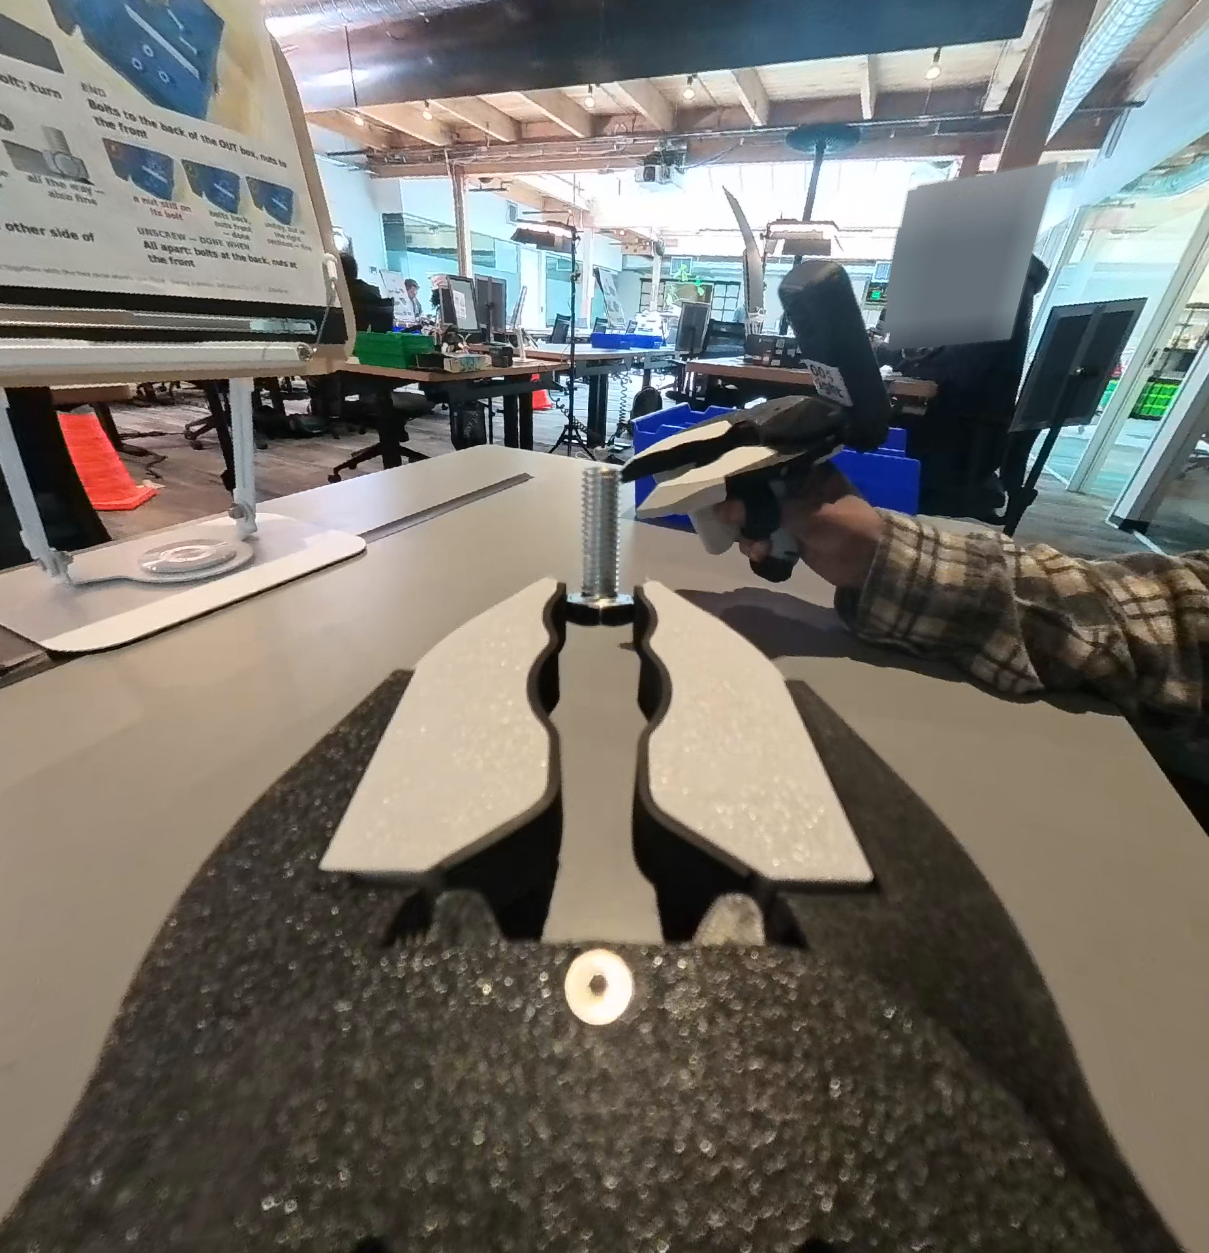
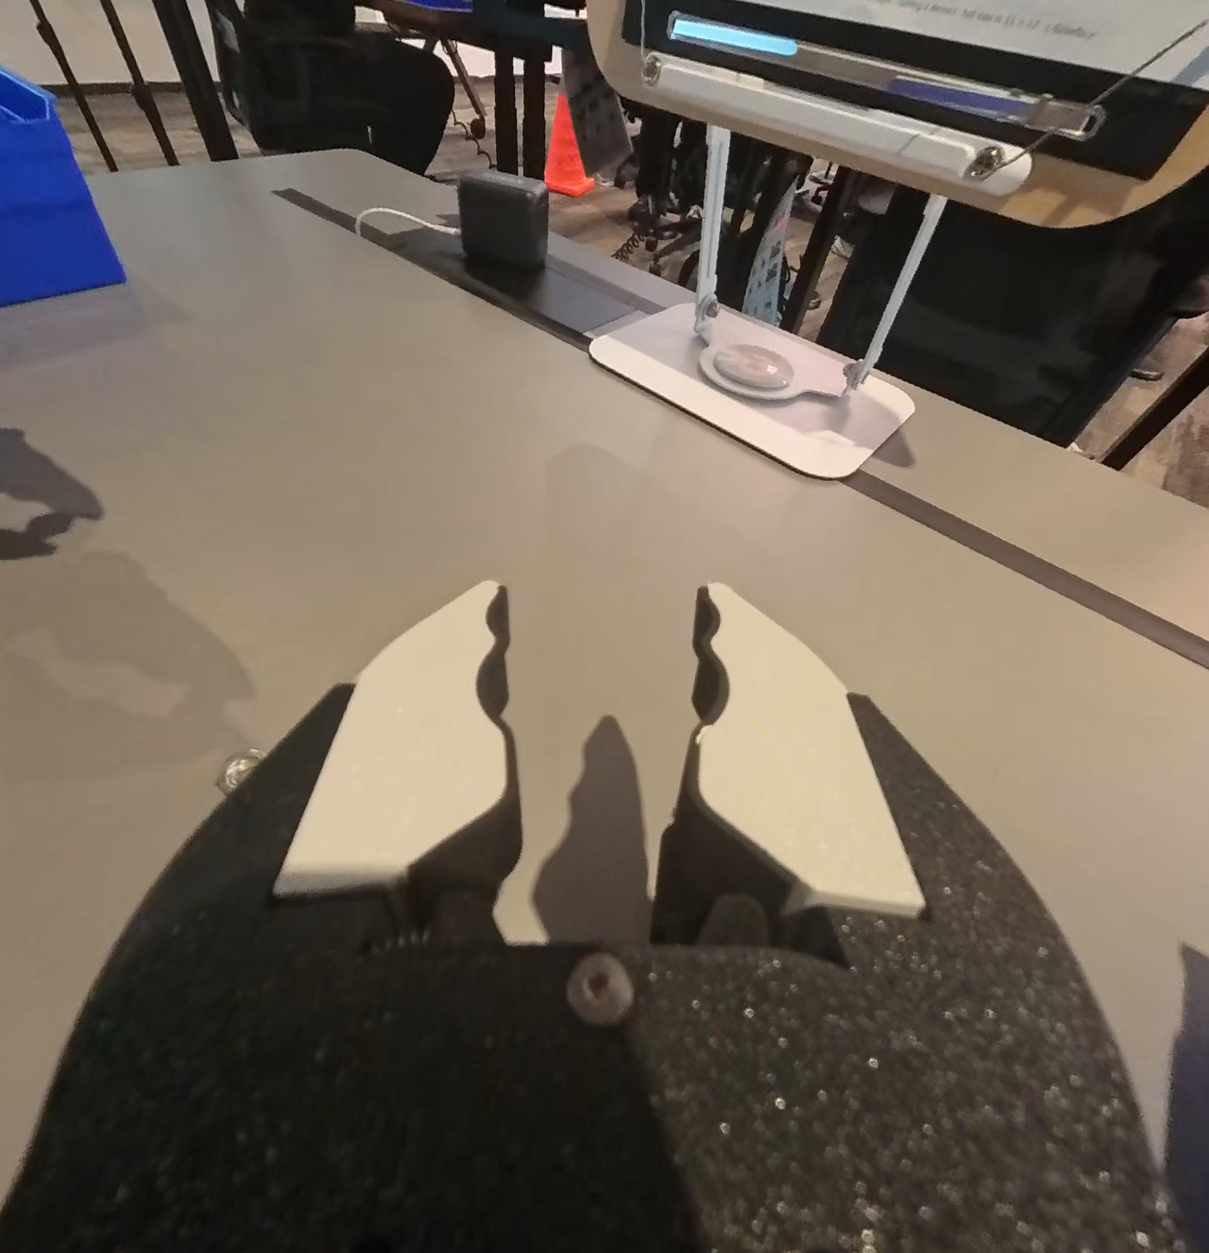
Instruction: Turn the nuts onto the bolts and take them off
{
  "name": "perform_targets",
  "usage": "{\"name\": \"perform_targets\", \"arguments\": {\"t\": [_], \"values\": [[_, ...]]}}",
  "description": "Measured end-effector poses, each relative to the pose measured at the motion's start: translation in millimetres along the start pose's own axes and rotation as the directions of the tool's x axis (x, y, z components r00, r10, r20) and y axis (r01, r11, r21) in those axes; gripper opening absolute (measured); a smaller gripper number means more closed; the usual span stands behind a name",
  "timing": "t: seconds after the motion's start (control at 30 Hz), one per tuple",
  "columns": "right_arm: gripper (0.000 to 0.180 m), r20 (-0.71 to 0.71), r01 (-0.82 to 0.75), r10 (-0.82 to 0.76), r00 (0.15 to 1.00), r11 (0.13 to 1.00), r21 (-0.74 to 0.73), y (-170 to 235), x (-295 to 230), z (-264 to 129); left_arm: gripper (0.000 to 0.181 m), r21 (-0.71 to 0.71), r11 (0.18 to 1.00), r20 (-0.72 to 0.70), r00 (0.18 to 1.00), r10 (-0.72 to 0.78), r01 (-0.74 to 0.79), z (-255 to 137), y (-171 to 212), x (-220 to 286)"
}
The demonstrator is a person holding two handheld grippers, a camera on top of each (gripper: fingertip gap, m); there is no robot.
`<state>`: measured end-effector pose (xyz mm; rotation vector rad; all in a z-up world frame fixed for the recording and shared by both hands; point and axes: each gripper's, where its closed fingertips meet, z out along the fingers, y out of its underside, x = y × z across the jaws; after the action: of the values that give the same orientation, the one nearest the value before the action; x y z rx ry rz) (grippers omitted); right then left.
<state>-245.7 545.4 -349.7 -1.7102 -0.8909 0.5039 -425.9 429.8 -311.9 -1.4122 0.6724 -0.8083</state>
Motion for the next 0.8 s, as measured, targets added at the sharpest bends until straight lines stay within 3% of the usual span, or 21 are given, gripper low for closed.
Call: {"name": "perform_targets", "arguments": {"t": [0.8], "values": [[0.053,-0.009,-0.020,0.020,1.000,1.000,-0.012,4,11,-4,0.018,0.000,0.998,-0.028,0.997,-0.065,0.065,1,3,-3]]}}
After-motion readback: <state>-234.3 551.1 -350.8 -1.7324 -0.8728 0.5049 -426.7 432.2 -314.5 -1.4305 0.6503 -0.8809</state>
